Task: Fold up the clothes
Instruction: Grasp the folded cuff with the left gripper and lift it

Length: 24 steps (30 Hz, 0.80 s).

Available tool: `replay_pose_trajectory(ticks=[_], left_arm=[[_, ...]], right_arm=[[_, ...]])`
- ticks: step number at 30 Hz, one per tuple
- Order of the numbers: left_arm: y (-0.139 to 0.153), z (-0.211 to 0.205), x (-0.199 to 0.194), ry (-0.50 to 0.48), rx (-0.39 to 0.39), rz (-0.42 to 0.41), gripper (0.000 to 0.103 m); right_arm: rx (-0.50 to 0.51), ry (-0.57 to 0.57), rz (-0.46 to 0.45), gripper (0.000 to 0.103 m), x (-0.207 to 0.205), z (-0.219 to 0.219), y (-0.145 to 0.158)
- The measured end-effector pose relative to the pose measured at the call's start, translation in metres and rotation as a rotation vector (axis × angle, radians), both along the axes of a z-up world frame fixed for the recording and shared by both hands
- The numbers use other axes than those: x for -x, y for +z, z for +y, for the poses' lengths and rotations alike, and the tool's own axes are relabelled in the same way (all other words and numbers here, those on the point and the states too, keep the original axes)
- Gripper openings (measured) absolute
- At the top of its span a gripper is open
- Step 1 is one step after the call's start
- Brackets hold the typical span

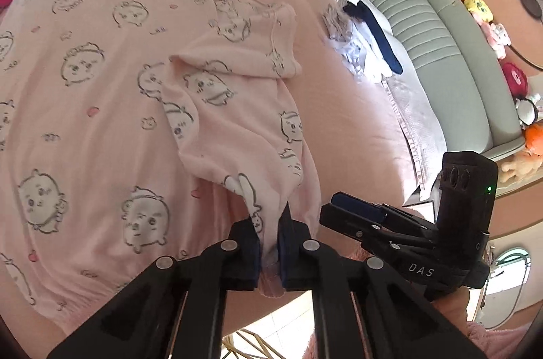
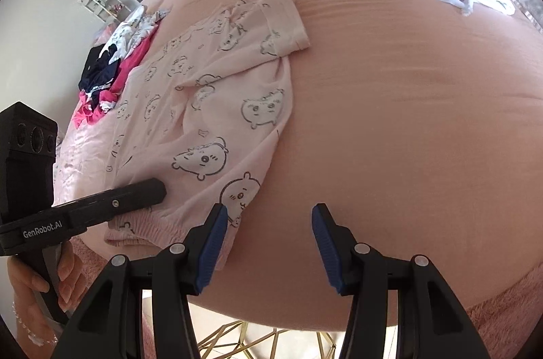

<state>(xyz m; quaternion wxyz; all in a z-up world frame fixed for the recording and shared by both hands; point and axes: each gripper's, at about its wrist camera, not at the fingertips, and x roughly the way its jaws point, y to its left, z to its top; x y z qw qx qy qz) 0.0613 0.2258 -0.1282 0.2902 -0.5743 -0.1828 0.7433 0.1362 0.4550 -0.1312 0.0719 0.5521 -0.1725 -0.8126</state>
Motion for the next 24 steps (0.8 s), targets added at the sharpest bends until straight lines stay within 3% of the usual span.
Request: replay_pose_trajectory(ticks=[10,14,21,24], left_arm=[[0.016,-0.083,-0.018,0.151,0.057,0.026,0.006],[0.007,-0.101,-0.033,0.220,0.066,0.006,0.006],[-0.021,-0.103,-0.047,0.232,0.123,-0.044,0.006],[-0.026,-0.103,-0.046,0.234,0.154,-0.045,0.006]], right_arm=[[-0.035,0.219,0.068,0.052,0.045,-0.089,0.028],[-0.081,0.296,0.014,0.052,0.053,-0.121,0.014],[-0.093,0.294,-0.049,0.052,0.050,-0.122,-0.018],[-0.171,0.334,-0.029,0.054,0.045,-0.119,-0.018]])
